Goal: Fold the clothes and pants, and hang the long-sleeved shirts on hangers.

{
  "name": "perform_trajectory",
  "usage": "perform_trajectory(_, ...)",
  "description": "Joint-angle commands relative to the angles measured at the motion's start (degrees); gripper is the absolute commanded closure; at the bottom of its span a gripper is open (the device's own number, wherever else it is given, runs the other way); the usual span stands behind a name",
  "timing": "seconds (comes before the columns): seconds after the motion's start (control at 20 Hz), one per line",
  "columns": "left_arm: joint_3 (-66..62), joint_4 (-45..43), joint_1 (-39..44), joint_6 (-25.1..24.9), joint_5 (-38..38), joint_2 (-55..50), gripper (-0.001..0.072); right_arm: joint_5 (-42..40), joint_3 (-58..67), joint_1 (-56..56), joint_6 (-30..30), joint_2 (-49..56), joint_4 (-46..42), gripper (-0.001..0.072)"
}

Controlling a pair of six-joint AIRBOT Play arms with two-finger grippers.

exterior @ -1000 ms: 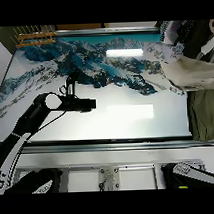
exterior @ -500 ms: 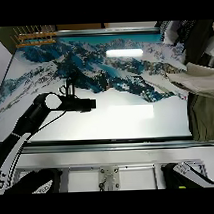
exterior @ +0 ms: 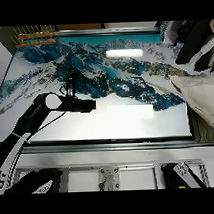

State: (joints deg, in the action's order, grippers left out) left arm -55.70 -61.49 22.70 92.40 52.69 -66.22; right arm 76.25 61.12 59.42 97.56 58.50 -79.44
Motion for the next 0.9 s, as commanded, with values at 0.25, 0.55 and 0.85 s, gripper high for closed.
perform_trajectory(0.25,-0.02,-0.04,-0.02,0.02,1.01,0.00,0.0703,-9.55,5.49,-0.48,-14.01,-1.11,-0.11,0.0011)
perform_trajectory(0.55,0.00,-0.46,-6.58,0.00,-2.71,5.88,0.0703,-13.73,10.62,-18.62,-30.23,-4.57,29.20,0.0012)
perform_trajectory(0.85,0.00,-0.33,-12.76,0.02,-2.78,10.60,0.0703,-12.85,8.79,-48.61,-30.34,-3.15,27.19,0.0183)
